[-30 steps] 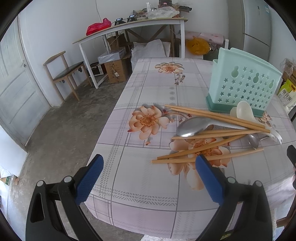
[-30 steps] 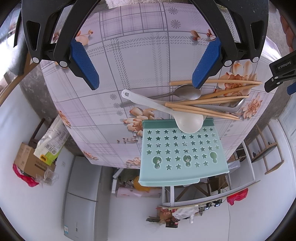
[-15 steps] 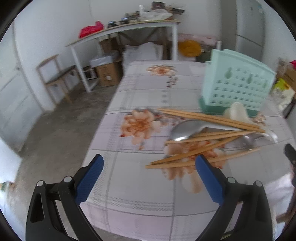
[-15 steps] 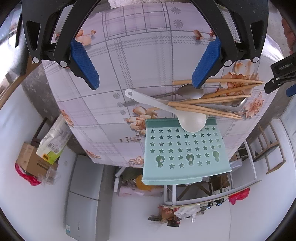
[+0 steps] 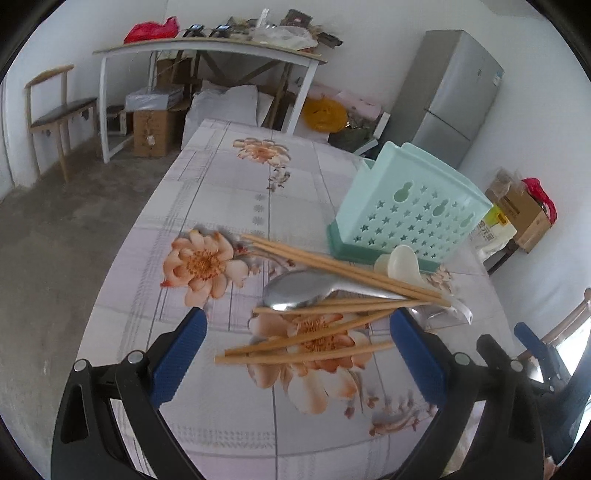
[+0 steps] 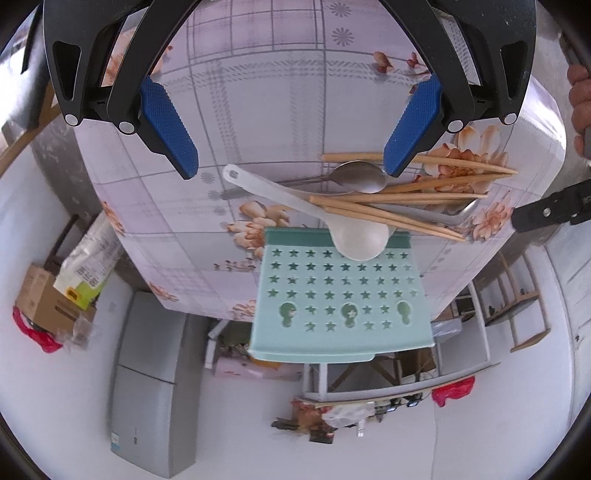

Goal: Organize utensils
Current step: 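Reach the left tool into the utensil pile and grasp the metal spoon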

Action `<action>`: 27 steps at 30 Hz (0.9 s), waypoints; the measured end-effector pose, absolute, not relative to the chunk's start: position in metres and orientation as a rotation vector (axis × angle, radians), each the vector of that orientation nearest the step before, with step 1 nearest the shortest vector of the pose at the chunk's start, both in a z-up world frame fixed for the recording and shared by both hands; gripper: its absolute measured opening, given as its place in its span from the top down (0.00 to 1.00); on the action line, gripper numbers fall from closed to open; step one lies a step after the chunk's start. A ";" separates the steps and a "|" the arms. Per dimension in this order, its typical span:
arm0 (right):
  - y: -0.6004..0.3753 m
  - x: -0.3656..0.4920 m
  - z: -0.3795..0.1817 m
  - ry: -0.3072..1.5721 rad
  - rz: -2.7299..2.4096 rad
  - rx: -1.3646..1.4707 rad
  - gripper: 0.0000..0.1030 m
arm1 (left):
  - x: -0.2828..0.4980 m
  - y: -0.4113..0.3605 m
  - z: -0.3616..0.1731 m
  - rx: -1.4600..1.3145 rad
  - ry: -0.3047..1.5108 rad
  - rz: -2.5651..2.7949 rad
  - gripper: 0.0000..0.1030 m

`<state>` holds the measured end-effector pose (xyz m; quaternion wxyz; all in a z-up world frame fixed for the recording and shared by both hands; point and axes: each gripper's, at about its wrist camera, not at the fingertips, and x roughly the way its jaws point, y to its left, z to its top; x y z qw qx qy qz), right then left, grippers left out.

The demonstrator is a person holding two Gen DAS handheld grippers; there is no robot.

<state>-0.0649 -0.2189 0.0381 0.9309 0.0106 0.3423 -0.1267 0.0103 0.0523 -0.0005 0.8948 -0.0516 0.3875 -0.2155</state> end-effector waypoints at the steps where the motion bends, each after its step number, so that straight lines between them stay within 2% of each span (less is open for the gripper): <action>1: -0.219 -0.064 0.038 0.703 -0.256 0.022 0.07 | 0.021 0.032 0.002 -0.078 0.791 -0.450 0.06; 4: -0.220 -0.059 0.033 0.719 -0.245 0.024 0.07 | 0.027 0.016 0.001 0.024 0.768 -0.469 0.07; 7: -0.221 -0.054 0.028 0.738 -0.236 0.034 0.07 | 0.033 0.003 -0.006 0.135 0.768 -0.491 0.20; 11: -0.224 -0.047 0.020 0.762 -0.229 0.042 0.07 | 0.045 -0.013 -0.024 0.268 0.814 -0.469 0.44; 14: -0.224 -0.043 0.016 0.779 -0.225 0.046 0.07 | 0.056 -0.021 -0.038 0.326 0.866 -0.454 0.55; 18: -0.224 -0.039 0.011 0.794 -0.226 0.047 0.07 | 0.061 -0.027 -0.042 0.361 0.877 -0.468 0.63; 20: -0.223 -0.037 0.009 0.798 -0.226 0.049 0.07 | 0.063 -0.029 -0.041 0.378 0.867 -0.460 0.75; 23: -0.222 -0.035 0.007 0.806 -0.226 0.052 0.07 | 0.067 -0.025 -0.037 0.360 0.850 -0.454 0.82; 27: -0.221 -0.034 0.005 0.813 -0.226 0.047 0.07 | 0.075 -0.019 -0.031 0.322 0.820 -0.450 0.86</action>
